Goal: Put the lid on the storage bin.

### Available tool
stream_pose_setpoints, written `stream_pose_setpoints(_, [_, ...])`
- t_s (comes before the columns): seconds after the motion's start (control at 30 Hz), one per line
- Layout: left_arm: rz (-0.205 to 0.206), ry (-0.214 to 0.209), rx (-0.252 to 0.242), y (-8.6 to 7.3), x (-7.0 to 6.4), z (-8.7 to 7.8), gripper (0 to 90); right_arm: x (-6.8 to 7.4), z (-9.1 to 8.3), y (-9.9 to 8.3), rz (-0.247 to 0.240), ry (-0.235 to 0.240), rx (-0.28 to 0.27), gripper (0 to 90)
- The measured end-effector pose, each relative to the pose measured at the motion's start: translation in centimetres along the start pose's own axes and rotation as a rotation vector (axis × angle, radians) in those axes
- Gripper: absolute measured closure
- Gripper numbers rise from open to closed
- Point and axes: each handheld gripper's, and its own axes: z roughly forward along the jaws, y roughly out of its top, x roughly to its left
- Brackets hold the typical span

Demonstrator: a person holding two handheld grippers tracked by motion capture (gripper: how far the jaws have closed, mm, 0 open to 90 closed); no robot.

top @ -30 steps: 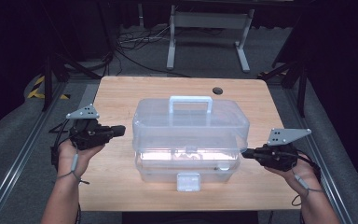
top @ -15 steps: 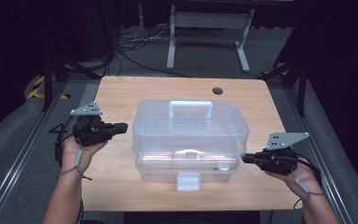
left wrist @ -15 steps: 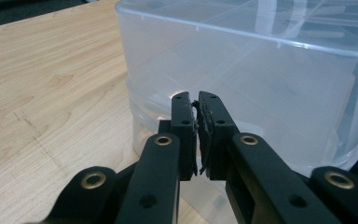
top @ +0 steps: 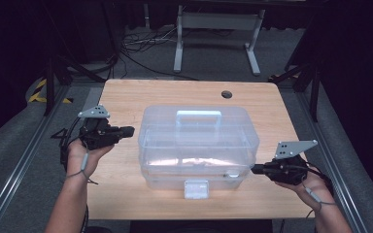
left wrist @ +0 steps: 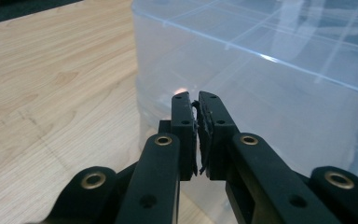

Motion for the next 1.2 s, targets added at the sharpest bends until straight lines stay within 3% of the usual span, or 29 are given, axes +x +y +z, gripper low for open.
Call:
stream_pose_setpoints(0.63, [-0.024,0.013,0.019,-0.4,0.8,0.5,85.1,-0.1,1.2,-0.6,-0.003,0.023,0.099,90.0])
stream_pose_setpoints(1.2, [-0.031,0.006,0.033,-0.5,0.9,0.9,85.1,-0.3,1.3,-0.9,0.004,0.056,0.120,90.0])
